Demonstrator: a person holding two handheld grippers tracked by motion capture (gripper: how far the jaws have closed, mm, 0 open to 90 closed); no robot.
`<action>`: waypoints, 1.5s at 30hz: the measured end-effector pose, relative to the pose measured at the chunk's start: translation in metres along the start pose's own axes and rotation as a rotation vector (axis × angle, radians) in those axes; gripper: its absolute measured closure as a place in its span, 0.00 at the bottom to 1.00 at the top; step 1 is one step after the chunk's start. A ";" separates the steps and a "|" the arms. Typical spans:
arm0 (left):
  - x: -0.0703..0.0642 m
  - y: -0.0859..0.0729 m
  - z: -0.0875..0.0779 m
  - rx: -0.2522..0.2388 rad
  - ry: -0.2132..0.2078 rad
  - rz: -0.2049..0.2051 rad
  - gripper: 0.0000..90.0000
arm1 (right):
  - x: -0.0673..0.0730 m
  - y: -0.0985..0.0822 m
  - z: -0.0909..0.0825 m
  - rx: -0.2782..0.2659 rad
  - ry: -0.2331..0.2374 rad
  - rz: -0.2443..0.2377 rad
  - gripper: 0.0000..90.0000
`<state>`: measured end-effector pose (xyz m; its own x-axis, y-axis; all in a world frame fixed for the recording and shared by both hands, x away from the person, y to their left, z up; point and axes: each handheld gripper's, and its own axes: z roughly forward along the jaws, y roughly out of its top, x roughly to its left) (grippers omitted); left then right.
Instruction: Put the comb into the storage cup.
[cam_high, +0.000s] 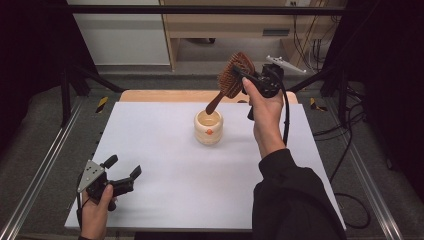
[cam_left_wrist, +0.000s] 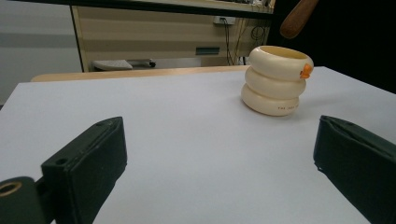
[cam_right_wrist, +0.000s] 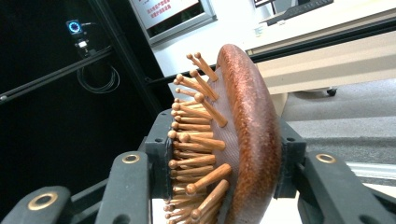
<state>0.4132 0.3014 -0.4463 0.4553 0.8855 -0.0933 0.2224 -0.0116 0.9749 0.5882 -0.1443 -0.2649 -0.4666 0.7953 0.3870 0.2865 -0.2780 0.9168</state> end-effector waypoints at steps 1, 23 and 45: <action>0.000 0.000 0.000 0.000 0.000 0.000 0.03 | -0.001 0.000 0.000 0.001 0.000 -0.001 0.59; 0.001 0.000 0.000 -0.003 -0.005 0.006 0.03 | -0.003 -0.005 0.002 0.025 -0.013 -0.008 0.59; 0.000 0.000 0.000 -0.005 -0.017 0.011 0.03 | -0.006 -0.009 0.004 0.040 -0.016 -0.008 0.58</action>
<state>0.4128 0.3010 -0.4460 0.4723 0.8772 -0.0862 0.2134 -0.0189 0.9768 0.5920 -0.1447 -0.2759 -0.4558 0.8059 0.3779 0.3167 -0.2500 0.9150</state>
